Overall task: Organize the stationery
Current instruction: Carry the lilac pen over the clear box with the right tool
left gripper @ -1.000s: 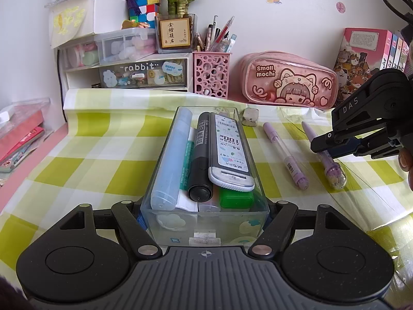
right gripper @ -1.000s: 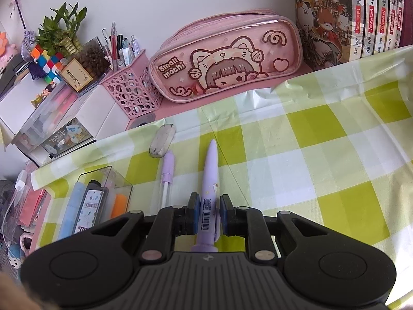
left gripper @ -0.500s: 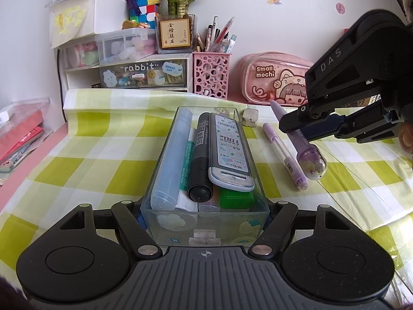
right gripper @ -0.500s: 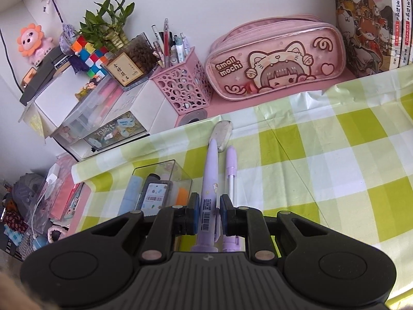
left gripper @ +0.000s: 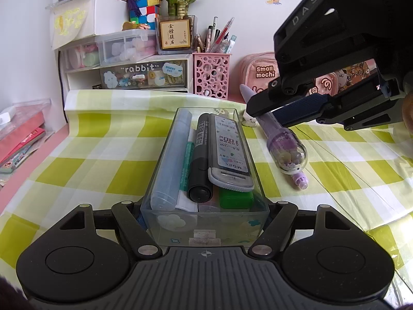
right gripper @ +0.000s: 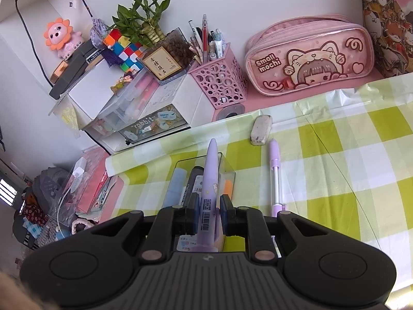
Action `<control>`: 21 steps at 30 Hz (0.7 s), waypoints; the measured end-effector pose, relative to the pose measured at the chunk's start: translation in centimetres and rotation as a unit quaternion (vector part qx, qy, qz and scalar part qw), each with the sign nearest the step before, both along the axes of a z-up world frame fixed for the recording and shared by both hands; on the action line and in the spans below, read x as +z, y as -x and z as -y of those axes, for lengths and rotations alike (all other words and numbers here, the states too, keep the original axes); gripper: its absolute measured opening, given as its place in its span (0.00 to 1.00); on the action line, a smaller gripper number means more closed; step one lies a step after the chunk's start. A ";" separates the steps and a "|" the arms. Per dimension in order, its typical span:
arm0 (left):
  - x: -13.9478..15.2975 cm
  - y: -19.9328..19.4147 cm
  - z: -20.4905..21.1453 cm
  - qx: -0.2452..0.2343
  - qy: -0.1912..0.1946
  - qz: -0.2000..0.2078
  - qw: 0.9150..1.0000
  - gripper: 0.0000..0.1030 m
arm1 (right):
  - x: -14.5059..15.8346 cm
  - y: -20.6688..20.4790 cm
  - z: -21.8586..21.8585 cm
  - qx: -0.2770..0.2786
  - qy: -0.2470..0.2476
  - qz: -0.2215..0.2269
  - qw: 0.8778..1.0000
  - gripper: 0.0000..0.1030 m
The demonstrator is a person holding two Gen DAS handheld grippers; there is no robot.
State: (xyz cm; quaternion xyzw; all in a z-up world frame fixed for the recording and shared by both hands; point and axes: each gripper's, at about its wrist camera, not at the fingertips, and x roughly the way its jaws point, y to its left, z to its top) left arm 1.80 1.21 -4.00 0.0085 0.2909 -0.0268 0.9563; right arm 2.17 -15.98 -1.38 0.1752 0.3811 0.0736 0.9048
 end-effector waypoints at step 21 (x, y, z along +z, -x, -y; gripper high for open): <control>0.0 0.1 -0.1 0.000 -0.001 0.001 1.000 0.71 | -0.9 -1.6 -2.7 0.035 -0.025 -0.040 0.998 0.10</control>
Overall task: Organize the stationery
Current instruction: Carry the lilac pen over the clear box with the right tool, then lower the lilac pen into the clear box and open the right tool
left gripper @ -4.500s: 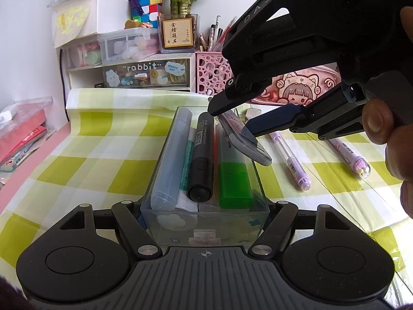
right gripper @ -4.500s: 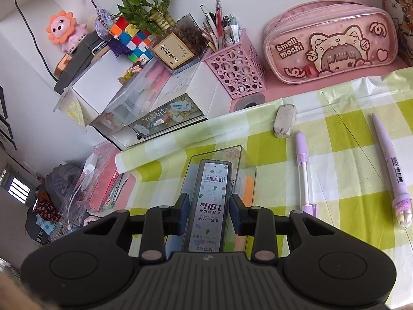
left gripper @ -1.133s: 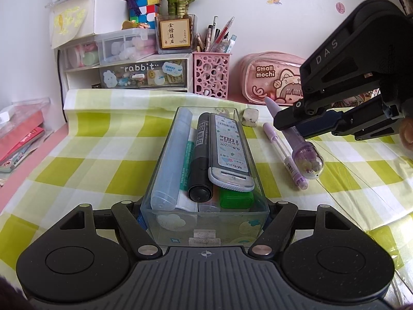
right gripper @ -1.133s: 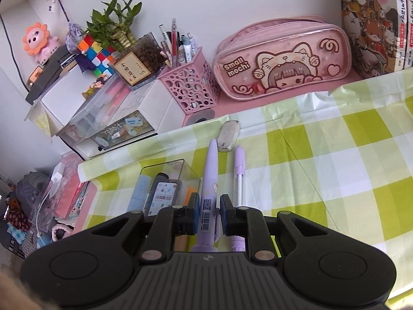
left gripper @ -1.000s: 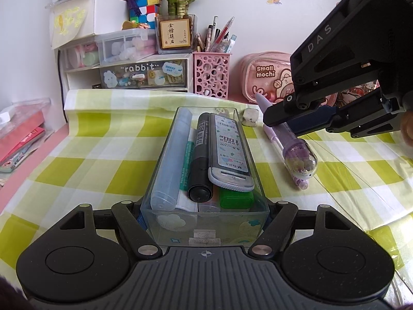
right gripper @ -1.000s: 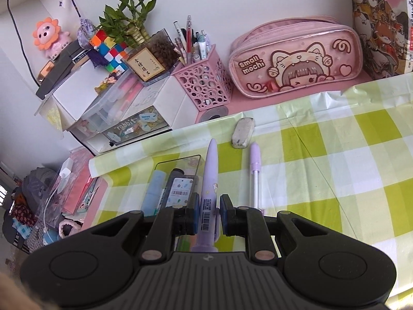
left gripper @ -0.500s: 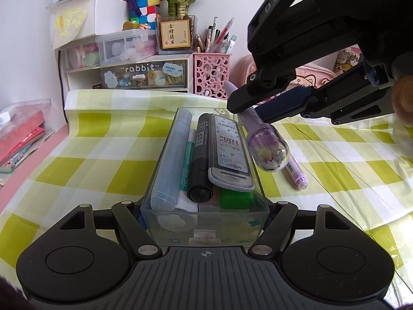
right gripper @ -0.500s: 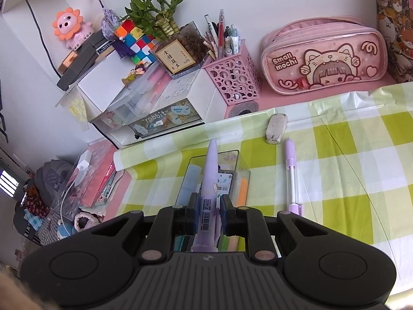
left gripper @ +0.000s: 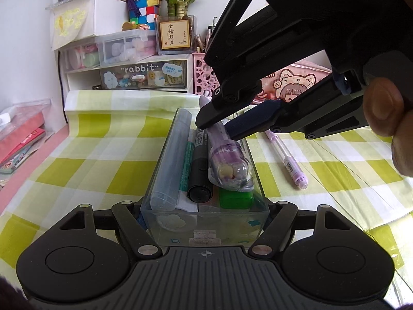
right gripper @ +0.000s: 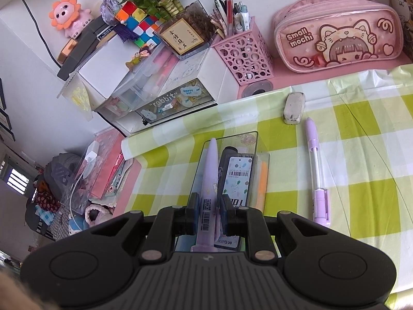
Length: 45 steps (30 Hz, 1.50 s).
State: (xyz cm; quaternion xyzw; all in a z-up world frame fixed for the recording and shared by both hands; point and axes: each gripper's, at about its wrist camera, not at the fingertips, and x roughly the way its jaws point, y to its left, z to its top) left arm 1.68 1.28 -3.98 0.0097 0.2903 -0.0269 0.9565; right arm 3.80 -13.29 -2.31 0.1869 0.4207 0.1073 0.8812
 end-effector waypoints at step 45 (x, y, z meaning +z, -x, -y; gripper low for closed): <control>0.0 0.0 0.1 0.000 -0.001 0.000 1.000 0.71 | -0.1 -0.2 -0.8 -0.006 0.013 0.014 1.000 0.10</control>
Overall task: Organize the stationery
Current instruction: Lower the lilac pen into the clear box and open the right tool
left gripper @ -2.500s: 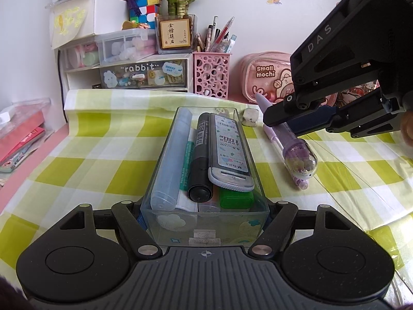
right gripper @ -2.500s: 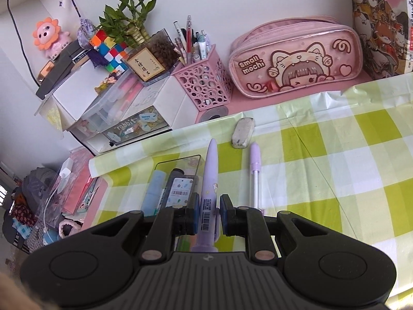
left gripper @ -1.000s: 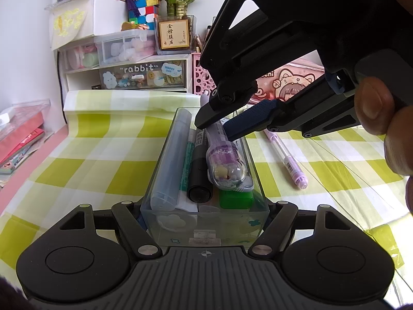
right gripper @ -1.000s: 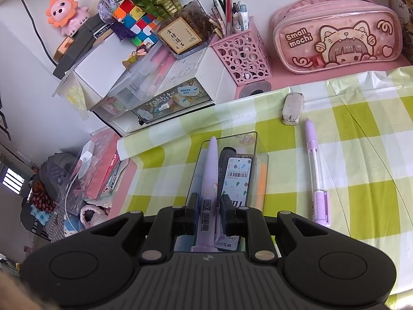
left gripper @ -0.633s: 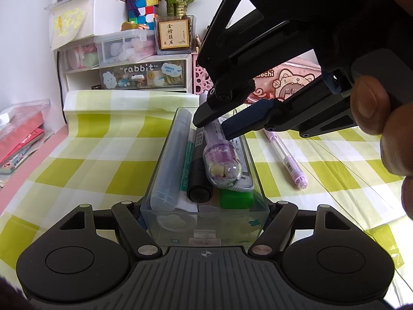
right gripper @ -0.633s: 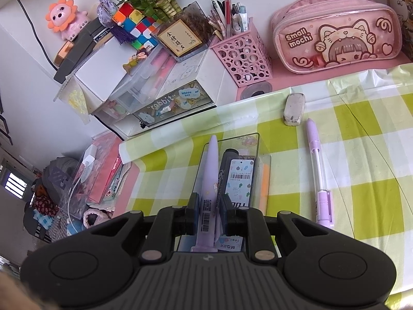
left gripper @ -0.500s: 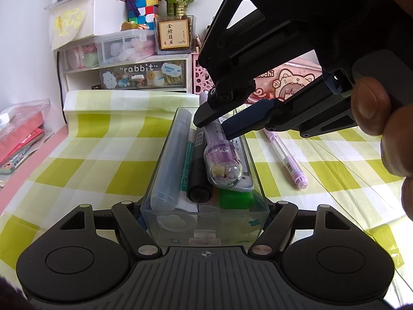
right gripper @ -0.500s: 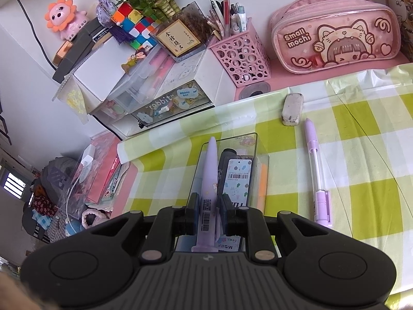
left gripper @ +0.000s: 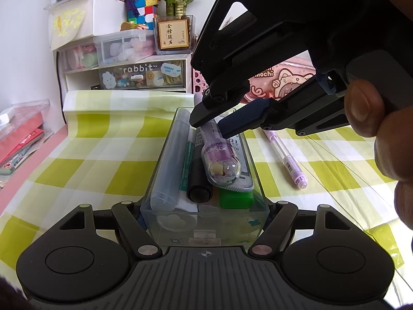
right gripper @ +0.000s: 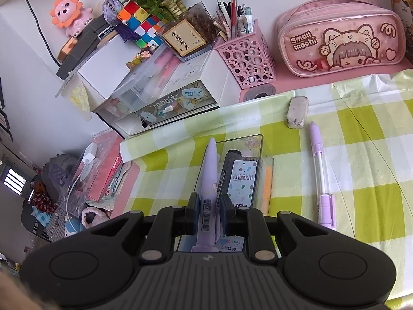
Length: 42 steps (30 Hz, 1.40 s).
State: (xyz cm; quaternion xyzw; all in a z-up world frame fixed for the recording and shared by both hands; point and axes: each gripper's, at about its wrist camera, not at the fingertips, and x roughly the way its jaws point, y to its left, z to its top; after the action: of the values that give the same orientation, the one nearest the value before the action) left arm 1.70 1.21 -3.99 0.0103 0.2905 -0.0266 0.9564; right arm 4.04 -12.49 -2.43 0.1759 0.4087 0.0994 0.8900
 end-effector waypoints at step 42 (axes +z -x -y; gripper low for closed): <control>0.0 0.0 0.1 0.000 0.000 0.000 1.000 0.71 | 0.2 0.3 -0.1 0.017 0.011 0.004 1.000 0.08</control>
State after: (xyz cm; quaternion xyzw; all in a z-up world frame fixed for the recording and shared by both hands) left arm 1.66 1.15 -3.99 0.0105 0.2906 -0.0269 0.9564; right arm 3.72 -12.38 -2.19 0.1591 0.4091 0.1112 0.8916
